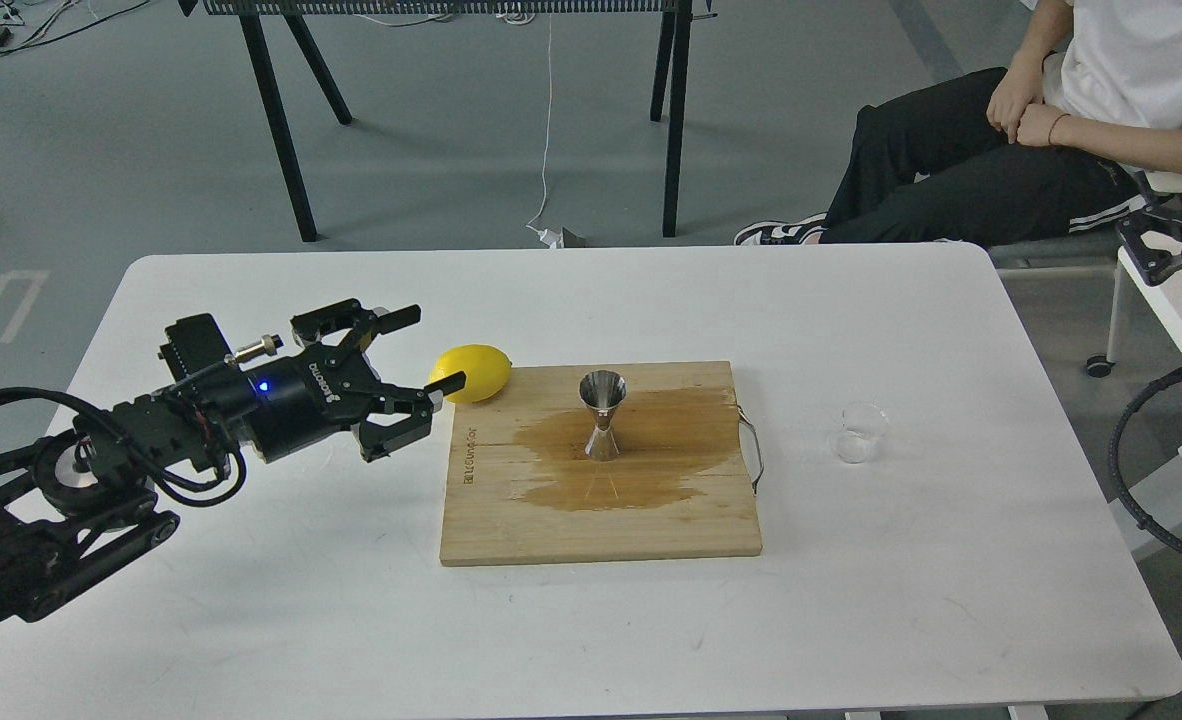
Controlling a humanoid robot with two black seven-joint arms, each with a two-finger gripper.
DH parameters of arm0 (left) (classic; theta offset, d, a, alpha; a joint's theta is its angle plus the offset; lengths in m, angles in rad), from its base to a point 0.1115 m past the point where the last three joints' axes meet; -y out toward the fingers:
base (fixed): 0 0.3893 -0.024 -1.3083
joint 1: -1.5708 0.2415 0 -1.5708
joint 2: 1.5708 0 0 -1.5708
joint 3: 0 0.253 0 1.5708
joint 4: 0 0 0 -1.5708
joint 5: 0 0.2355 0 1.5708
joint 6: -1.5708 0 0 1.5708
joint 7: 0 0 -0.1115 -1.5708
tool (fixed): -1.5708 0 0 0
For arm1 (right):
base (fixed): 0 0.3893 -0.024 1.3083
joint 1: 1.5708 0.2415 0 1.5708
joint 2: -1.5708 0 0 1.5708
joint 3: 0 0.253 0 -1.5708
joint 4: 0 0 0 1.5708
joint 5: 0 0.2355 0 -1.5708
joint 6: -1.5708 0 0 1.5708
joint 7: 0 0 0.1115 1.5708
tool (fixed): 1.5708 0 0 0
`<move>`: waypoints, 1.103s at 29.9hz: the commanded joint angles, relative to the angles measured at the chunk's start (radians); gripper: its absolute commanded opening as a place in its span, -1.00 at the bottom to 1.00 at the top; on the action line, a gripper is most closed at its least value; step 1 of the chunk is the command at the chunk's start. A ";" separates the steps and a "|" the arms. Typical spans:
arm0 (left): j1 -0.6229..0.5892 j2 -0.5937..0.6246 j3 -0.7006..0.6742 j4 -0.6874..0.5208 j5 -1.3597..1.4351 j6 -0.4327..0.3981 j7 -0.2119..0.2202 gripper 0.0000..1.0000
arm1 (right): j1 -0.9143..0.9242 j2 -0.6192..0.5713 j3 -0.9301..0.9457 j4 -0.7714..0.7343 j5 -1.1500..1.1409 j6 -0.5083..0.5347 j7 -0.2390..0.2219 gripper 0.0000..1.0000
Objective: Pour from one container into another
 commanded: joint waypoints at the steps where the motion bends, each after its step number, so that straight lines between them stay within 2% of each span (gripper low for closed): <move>1: -0.011 0.013 -0.032 -0.006 -0.259 -0.015 -0.031 0.92 | -0.046 -0.001 0.036 0.000 0.002 0.000 -0.007 0.99; 5: -0.014 -0.005 -0.089 -0.008 -0.557 -0.085 -0.031 0.98 | -0.083 -0.001 0.038 -0.008 0.001 0.000 -0.004 0.99; 8: -0.015 -0.039 -0.168 -0.008 -0.810 -0.221 -0.031 0.99 | -0.107 -0.004 0.039 -0.015 -0.004 0.000 -0.002 0.99; 12: -0.012 -0.109 -0.345 0.018 -1.189 -0.399 -0.031 1.00 | -0.123 -0.004 0.031 0.014 -0.001 0.000 -0.011 0.99; 15: -0.012 -0.128 -0.388 0.065 -1.450 -0.447 -0.031 1.00 | -0.190 -0.004 0.039 0.096 0.008 0.000 -0.013 0.99; 17: -0.012 -0.128 -0.394 0.093 -1.578 -0.460 0.004 1.00 | -0.244 -0.003 0.042 0.167 0.057 0.000 -0.013 0.99; 18: -0.014 -0.129 -0.400 0.102 -1.640 -0.475 0.004 0.99 | -0.273 -0.003 0.041 0.205 0.097 0.000 -0.013 0.99; 22: -0.006 -0.172 -0.454 0.128 -1.925 -0.626 0.007 1.00 | -0.405 0.006 0.028 0.349 0.191 0.000 -0.013 0.97; 27: -0.004 -0.188 -0.462 0.234 -2.032 -0.771 0.013 1.00 | -0.517 0.037 -0.013 0.445 0.198 0.000 -0.018 0.96; 31: 0.002 -0.200 -0.459 0.251 -2.116 -0.814 0.027 1.00 | -0.534 0.088 -0.039 0.498 0.253 0.000 -0.018 0.97; 33: 0.003 -0.203 -0.457 0.260 -2.130 -0.812 0.034 1.00 | -0.531 0.138 -0.038 0.502 0.298 -0.105 -0.015 0.98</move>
